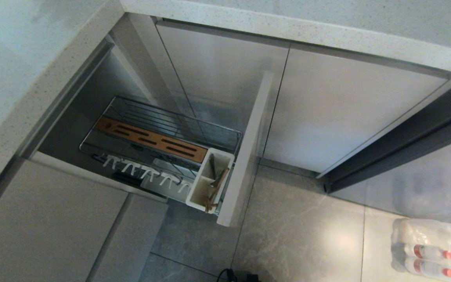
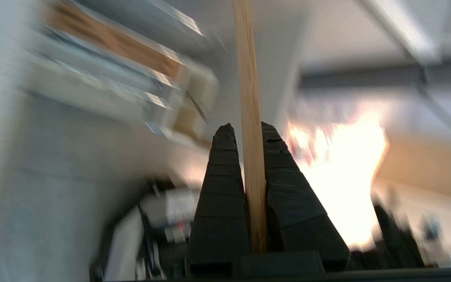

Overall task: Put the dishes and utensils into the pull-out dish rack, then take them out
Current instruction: Take the chopsticks out of the cupboard, then close the cupboard

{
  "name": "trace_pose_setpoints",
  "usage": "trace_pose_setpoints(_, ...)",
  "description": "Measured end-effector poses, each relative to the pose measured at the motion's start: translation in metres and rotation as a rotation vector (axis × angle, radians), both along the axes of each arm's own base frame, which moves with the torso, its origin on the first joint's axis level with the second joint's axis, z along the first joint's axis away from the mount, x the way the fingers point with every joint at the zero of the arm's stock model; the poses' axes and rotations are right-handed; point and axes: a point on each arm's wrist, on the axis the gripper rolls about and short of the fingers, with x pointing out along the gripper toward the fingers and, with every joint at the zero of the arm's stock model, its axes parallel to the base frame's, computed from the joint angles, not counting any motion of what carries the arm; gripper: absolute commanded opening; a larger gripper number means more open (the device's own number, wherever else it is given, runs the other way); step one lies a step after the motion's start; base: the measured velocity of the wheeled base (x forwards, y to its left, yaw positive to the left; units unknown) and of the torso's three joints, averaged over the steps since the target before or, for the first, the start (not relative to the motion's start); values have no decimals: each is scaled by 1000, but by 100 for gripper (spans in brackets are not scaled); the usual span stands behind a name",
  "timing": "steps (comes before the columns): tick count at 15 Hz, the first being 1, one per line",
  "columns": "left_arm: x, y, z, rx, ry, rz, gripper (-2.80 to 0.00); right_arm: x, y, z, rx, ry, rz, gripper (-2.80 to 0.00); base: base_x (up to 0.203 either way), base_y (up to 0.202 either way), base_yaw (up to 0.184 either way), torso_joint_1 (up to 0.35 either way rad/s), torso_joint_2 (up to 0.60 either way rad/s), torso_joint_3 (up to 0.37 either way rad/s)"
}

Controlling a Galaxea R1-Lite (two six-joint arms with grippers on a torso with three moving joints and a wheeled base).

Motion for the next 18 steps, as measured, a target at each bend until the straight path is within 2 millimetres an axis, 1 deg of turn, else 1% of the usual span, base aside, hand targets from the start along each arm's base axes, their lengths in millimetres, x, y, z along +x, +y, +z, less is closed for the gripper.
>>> trace_pose_setpoints(2,-6,4,5,-11,-54,139,-280,0,0,0,0,0,0,-280,0,0,0,0,0,0)
trace_pose_setpoints(4,-8,7,10,-8,-94,294,-280,0,0,0,0,0,0,-280,0,0,0,0,0,0)
trace_pose_setpoints(8,4,17,17,25,-140,682,-280,0,0,0,0,0,0,-280,0,0,0,0,0,0)
trace_pose_setpoints(10,12,24,17,45,-126,833,-280,0,0,0,0,0,0,-280,0,0,0,0,0,0)
trace_pose_setpoints(12,20,30,17,48,-122,924,-280,0,0,0,0,0,0,-280,0,0,0,0,0,0)
trace_pose_setpoints(15,35,39,18,34,-127,988,-280,0,0,0,0,0,0,-280,0,0,0,0,0,0)
trace_pose_setpoints(18,59,53,19,-7,-140,1036,-280,0,0,0,0,0,0,-280,0,0,0,0,0,0)
